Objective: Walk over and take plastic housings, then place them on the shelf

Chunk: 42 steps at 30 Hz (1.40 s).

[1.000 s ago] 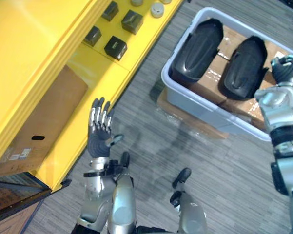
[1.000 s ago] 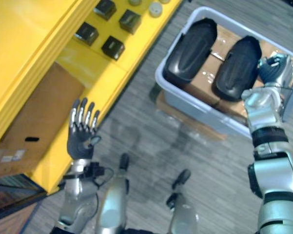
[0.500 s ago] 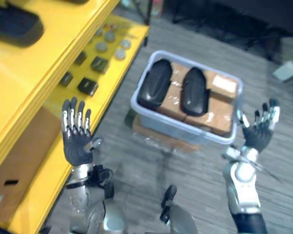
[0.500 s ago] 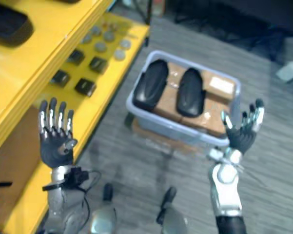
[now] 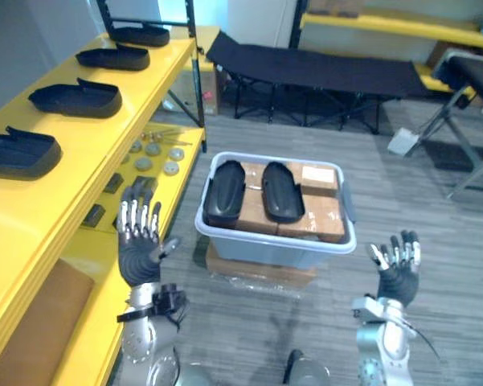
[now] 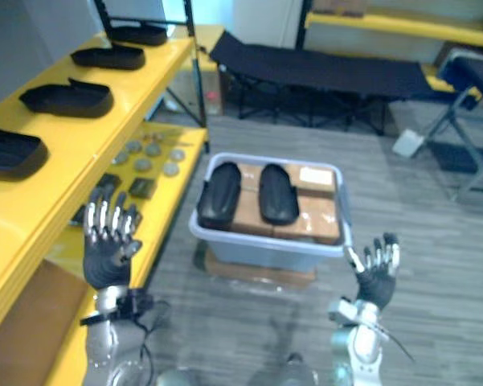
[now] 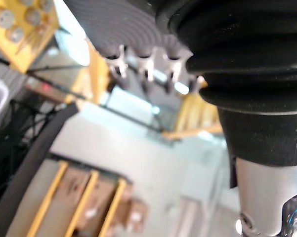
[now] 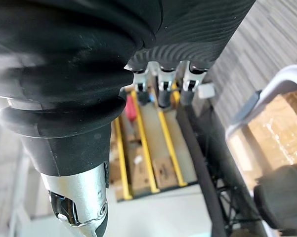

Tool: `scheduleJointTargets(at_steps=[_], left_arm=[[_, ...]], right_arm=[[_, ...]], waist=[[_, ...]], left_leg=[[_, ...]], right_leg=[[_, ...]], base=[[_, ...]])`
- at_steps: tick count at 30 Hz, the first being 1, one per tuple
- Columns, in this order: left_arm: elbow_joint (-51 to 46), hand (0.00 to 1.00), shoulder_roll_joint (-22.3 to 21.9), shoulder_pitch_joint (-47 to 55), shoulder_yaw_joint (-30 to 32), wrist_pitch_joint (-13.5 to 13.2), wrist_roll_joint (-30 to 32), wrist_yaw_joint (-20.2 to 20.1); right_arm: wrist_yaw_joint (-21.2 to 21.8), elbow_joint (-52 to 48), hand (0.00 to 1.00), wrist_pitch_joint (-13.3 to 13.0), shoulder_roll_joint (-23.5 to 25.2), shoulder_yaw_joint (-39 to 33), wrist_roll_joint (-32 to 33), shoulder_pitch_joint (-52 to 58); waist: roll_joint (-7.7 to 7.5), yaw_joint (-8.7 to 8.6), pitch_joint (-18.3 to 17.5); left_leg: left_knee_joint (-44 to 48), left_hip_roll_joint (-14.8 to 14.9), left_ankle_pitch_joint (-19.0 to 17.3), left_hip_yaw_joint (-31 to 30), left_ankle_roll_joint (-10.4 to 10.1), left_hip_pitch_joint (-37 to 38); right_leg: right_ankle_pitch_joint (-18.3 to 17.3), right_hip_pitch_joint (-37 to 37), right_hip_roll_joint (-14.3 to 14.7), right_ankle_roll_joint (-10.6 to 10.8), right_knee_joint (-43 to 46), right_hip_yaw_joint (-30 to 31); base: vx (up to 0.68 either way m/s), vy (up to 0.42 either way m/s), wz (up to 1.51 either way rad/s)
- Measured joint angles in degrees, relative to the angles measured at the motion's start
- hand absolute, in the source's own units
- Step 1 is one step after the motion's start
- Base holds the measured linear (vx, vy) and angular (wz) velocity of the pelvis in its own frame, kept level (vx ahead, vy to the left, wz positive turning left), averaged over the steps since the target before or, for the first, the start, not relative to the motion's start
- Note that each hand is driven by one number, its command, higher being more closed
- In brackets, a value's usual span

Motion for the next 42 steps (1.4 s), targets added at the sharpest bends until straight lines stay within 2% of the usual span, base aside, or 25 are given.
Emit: scheduleJointTargets(at_steps=[4,5,6,7,8,9,10,11,12,13,15,16,17,18,19,20,21,23,26,29,31,34,38,42], left_arm=[[1.21,0.0,-0.17,-4.62,-0.74,-0.17,-1.07,0.39],[1.77,0.0,-0.09,-5.77,-1.33,-0.17,-1.05,0.73],[2.1,0.0,-0.16,-6.48,-2.03,-0.2,-1.08,0.68],[2.62,0.0,-0.37,-6.94,-2.38,-0.16,-1.18,0.61],[3.87,0.0,-1.69,-7.02,-3.71,0.08,-1.59,0.58],[4.22,0.0,-2.64,-6.61,-4.78,0.78,-3.37,0.57],[4.66,0.0,-2.98,-6.83,-4.87,1.23,-3.94,0.53],[6.45,0.0,-4.07,-6.84,-4.83,2.74,-6.16,0.58],[7.86,0.0,-5.28,-6.66,-4.84,3.76,-6.97,0.51],[8.32,0.0,-5.73,-6.57,-4.86,4.14,-6.98,0.35],[8.85,0.0,-6.28,-6.25,-5.07,4.86,-7.22,-1.03],[8.82,0.0,-6.27,-5.82,-4.94,4.86,-7.33,-1.71],[8.77,0.0,-6.26,-5.47,-4.53,4.88,-7.29,-2.04],[8.78,0.0,-6.26,-5.1,-4.17,4.94,-7.33,-2.4],[8.79,0.0,-5.96,-4.5,-3.74,5.07,-7.37,-3.26],[8.76,0.0,-5.76,-4.42,-3.75,5.05,-7.37,-4.07],[8.86,0.0,-5.41,-4.28,-3.61,5.01,-7.45,-4.49],[8.46,0.0,-3.56,-4.29,-3.55,5.01,-7.54,-6.45],[8.37,0.0,-1.66,-5.09,-3.87,5.0,-7.29,-6.75],[8.33,0.0,-1.35,-5.34,-3.91,4.98,-6.81,-6.48],[8.15,0.0,-1.37,-6.09,-4.07,4.94,-6.81,-6.48],[7.97,0.0,-1.29,-9.28,-3.88,4.82,-6.76,-6.46],[6.78,0.0,-0.34,-13.22,-4.37,4.53,-6.59,-6.5],[7.78,0.0,-0.37,-14.63,-4.54,3.43,-4.98,-6.31]], right_arm=[[1.59,1.02,0.0,-0.63,-0.1,-2.61,0.05,-0.9],[2.6,1.52,0.0,-0.64,-0.24,-3.19,0.48,-0.67],[3.34,1.53,0.0,-1.19,-0.38,-3.64,0.97,0.06],[3.44,1.58,0.0,-1.36,-0.79,-4.03,0.94,0.1],[3.46,1.61,0.0,-1.5,-2.35,-4.81,0.59,0.4],[3.64,1.62,0.0,-1.51,-3.64,-4.83,0.56,0.18],[3.71,1.63,0.0,-1.5,-3.81,-4.84,0.6,-0.05],[4.19,1.61,0.0,-1.43,-3.98,-4.69,0.58,-0.97],[4.27,1.6,0.0,-1.11,-4.33,-4.93,0.52,-1.12],[4.25,1.6,0.0,-0.81,-4.65,-5.23,0.54,-0.98],[4.25,1.62,0.0,0.22,-5.37,-7.15,0.84,-0.13],[4.24,1.74,0.0,0.28,-5.71,-8.9,1.0,0.5],[4.12,2.14,0.0,0.29,-6.14,-10.41,1.01,0.52],[3.97,2.55,0.0,0.32,-6.37,-11.04,1.02,0.52],[3.31,4.19,0.0,0.65,-6.73,-12.46,1.0,0.16],[2.5,4.89,0.0,1.05,-7.25,-12.86,0.9,0.06],[1.98,6.1,0.0,1.34,-7.11,-12.83,0.59,-0.25],[0.51,7.03,0.0,3.19,-6.19,-12.52,0.04,0.36],[0.13,10.31,0.0,4.67,-5.56,-13.12,-0.19,0.22],[-1.43,14.55,0.0,4.79,-4.4,-13.39,-2.35,0.03],[-3.29,17.86,0.0,4.82,-4.46,-13.59,-3.19,-1.69],[-6.02,23.79,0.0,5.29,-4.85,-15.64,-3.36,-7.31],[-10.07,33.39,0.0,5.29,-8.7,-17.93,-3.05,-17.26],[-11.54,40.38,0.0,5.24,-14.32,-18.12,-2.25,-25.56]], waist=[[0.75,-0.33,0.46],[0.74,-1.5,0.54],[0.58,-2.38,0.57],[1.31,-2.93,0.8],[3.78,-3.84,-0.42],[5.38,-3.0,-1.23],[5.73,-2.87,-1.42],[5.9,-3.13,-1.48],[6.26,-3.95,-1.15],[6.5,-4.44,-1.1],[6.38,-4.34,-1.0],[6.17,-3.95,-0.87],[6.2,-3.67,-0.87],[6.2,-3.48,-0.86],[5.93,-2.48,-0.71],[6.11,-1.98,-0.73],[5.54,-1.12,-0.62],[3.19,-1.65,-0.8],[1.71,-1.94,0.11],[1.82,-2.73,0.26],[1.63,-2.73,1.7],[1.59,-2.57,6.1],[1.24,-0.23,10.44],[1.41,1.87,10.77]], left_leg=[[0.06,1.27,-0.8,-0.66,-1.3,-1.14],[0.25,1.56,-1.68,-2.43,-2.78,-0.77],[0.39,2.02,-2.73,-4.7,-4.65,0.01],[0.38,2.82,-3.09,-6.37,-5.25,0.4],[-1.41,5.11,-3.08,-8.9,-5.2,0.59],[-3.56,6.12,-1.34,-9.81,-2.92,1.42],[-3.43,6.09,0.12,-10.02,-1.71,1.18],[-3.37,5.98,4.81,-9.9,1.25,1.04],[-2.31,6.71,8.04,-9.63,2.97,0.79],[-0.56,6.99,9.34,-9.54,3.07,-0.06],[6.95,5.28,8.1,-9.3,1.04,-2.43],[10.24,2.69,4.69,-8.59,0.56,-3.74],[10.54,-0.04,1.95,-6.63,0.86,-5.37],[9.85,-1.37,1.18,-5.57,1.49,-6.37],[5.25,-4.96,0.89,-4.28,2.62,-8.58],[0.3,-6.35,2.9,-4.17,3.37,-9.11],[-0.26,-7.16,4.93,-3.87,2.64,-8.53],[-4.13,-10.82,6.83,-2.35,3.92,-8.0],[-4.51,-12.08,6.95,-2.18,4.02,-9.52],[-5.17,-12.11,6.97,-3.32,4.06,-10.66],[-5.29,-12.04,6.98,-3.76,4.08,-10.8],[-3.99,-12.14,7.04,-6.01,4.19,-12.35],[-0.79,-12.63,7.38,-8.28,4.71,-17.74],[2.5,-12.77,7.42,-9.77,4.77,-22.33]], right_leg=[[0.47,-4.77,-0.2,1.52,-8.81,3.46],[0.64,-4.44,-0.16,1.86,-9.92,5.25],[1.39,-3.55,0.35,3.6,-8.36,7.41],[2.32,-3.71,1.35,5.24,-5.76,7.96],[-1.95,-5.66,3.63,5.76,0.16,6.77],[-5.11,-7.8,4.59,4.39,3.68,5.92],[-6.28,-8.62,4.68,4.0,5.06,5.95],[-7.22,-8.68,4.88,2.75,6.62,5.19],[-7.78,-6.27,5.0,1.88,5.51,3.7],[-8.0,-4.6,5.23,1.49,4.28,2.64],[-7.57,1.44,5.61,1.06,-0.9,0.97],[-6.81,5.17,5.63,1.24,-4.68,0.27],[-5.89,8.02,5.6,1.55,-8.09,-0.51],[-5.5,8.95,5.47,1.85,-9.53,-0.74],[-4.72,10.06,4.72,2.88,-11.58,-0.79],[-4.37,10.18,4.47,3.57,-12.06,-0.65],[-4.27,10.01,3.87,4.14,-12.19,0.11],[-2.96,9.62,1.08,5.43,-14.51,1.06],[-1.2,9.09,0.27,6.18,-16.62,0.68],[-0.23,8.66,0.54,6.02,-16.83,-0.91],[-0.12,8.62,0.68,5.95,-16.37,-1.64],[-0.1,8.18,0.74,5.92,-14.78,-2.5],[-0.1,5.6,0.69,5.91,-14.05,-3.9],[-0.18,2.83,0.85,5.85,-12.44,-4.01]], base=[[0.04,-0.145,0.07],[0.13,-0.325,0.64],[0.11,-0.276,0.77],[0.23,-0.445,0.79],[0.29,-0.329,0.4],[0.37,-0.389,0.21],[0.36,-0.31,-0.06],[0.35,-0.318,0.13],[0.35,-0.301,0.26],[0.37,-0.249,0.47],[0.35,-0.186,0.42],[0.31,-0.089,0.3],[0.25,-0.003,0.24],[0.25,0.07,0.09],[0.19,0.135,-0.03],[0.13,0.15,-0.23],[0.14,0.151,-0.27],[0.14,0.166,-0.03],[0.08,0.116,0.13],[0.06,0.029,0.22],[0.02,-0.004,0.17],[-0.05,0.016,0.31],[-0.09,0.03,0.27],[-0.1,0.045,0.23]])
